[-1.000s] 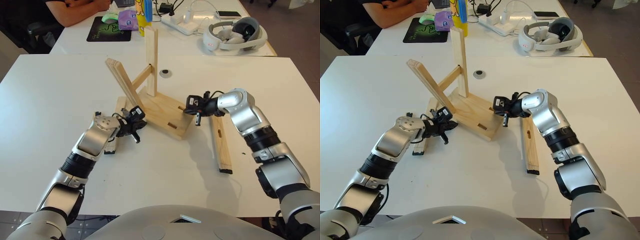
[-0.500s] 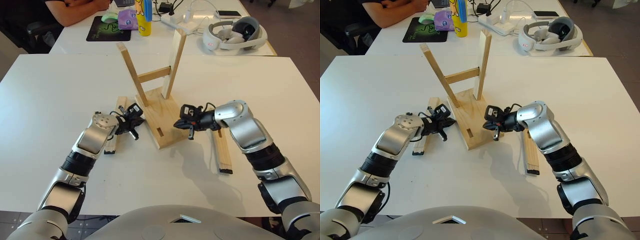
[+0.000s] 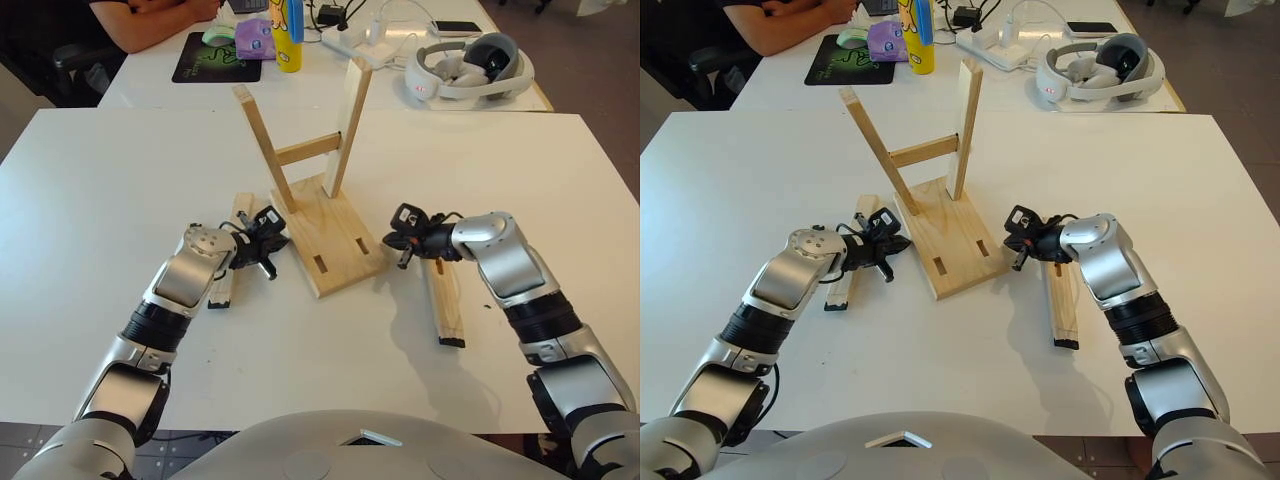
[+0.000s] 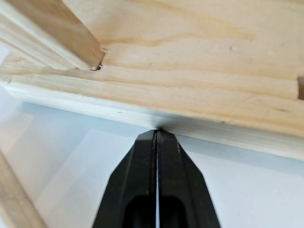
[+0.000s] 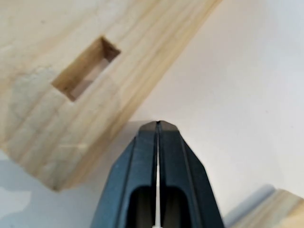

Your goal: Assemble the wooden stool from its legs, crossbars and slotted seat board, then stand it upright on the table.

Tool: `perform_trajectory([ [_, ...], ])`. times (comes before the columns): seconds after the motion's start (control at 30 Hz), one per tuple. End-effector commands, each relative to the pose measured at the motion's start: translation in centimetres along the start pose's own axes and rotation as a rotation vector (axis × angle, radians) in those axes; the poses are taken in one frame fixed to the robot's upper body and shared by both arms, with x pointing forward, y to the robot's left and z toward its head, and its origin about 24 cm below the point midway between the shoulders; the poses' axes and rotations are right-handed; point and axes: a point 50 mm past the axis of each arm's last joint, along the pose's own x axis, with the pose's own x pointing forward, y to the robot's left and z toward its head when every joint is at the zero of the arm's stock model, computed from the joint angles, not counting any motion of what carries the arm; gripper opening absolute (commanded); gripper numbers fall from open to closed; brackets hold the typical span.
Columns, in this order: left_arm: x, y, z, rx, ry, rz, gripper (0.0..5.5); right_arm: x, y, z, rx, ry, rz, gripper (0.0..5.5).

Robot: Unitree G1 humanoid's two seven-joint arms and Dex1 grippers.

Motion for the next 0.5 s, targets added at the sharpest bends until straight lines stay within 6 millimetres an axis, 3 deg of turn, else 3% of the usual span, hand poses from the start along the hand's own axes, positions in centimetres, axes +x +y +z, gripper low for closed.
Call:
perform_trajectory([
  [0.03, 0.0, 0.1, 0.6, 0.026, -0.005, -0.006, 0.01, 0.4, 1.4, 0.9, 0.001, -0.037, 0.070, 0.00],
  [0.5, 0.2, -0.3, 0.8, 0.024, -0.011, -0.025, 0.01, -0.7, 3.4, 1.0, 0.040, -0.043, 0.169, 0.00],
])
